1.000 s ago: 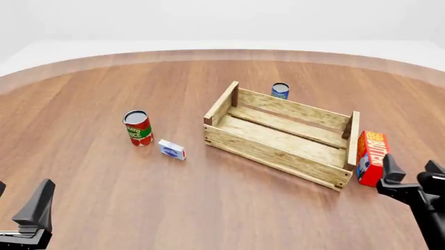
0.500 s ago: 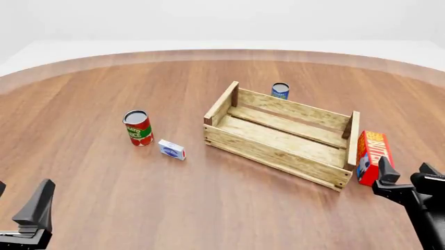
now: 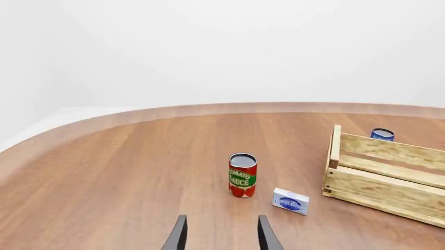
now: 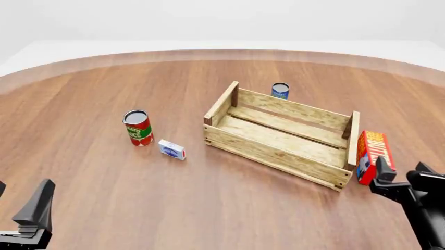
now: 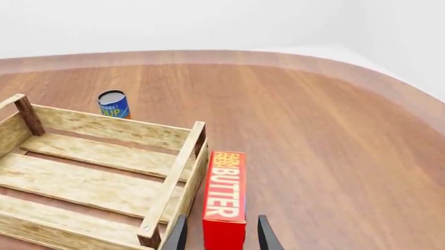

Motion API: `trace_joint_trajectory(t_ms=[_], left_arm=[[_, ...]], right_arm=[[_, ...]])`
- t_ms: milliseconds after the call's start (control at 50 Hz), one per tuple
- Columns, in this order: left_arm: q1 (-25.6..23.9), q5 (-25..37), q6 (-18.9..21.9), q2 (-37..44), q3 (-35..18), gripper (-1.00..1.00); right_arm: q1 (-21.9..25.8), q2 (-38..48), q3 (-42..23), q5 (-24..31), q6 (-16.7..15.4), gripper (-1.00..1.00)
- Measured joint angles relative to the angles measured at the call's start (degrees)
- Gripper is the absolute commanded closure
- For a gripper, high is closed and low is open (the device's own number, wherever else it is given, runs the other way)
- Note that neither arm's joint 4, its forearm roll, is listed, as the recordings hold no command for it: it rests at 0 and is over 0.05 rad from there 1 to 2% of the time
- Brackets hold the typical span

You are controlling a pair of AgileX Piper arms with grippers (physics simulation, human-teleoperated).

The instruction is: Pick up the butter and put it in the tray.

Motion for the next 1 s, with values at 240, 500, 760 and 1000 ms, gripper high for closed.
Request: trace_joint_trajectory(t_ms=[240, 500, 760, 1000], left_arm=[[0.00, 0.00, 0.00, 0.00, 0.00, -1.00], [0.00, 0.00, 0.00, 0.00, 0.00, -1.00], [0.00, 0.00, 0.00, 0.00, 0.00, -1.00], [0.00, 0.00, 0.00, 0.00, 0.00, -1.00]], right_arm=[[-0.05, 2.15, -1.65, -0.04, 0.09, -1.00], [-0.10, 4.60, -3.13, -0.06, 0.24, -1.00], [-0.29, 7.01, -4.20, -0.06, 0.47, -1.00], [-0.40, 8.91, -5.01, -0.06, 0.65, -1.00]])
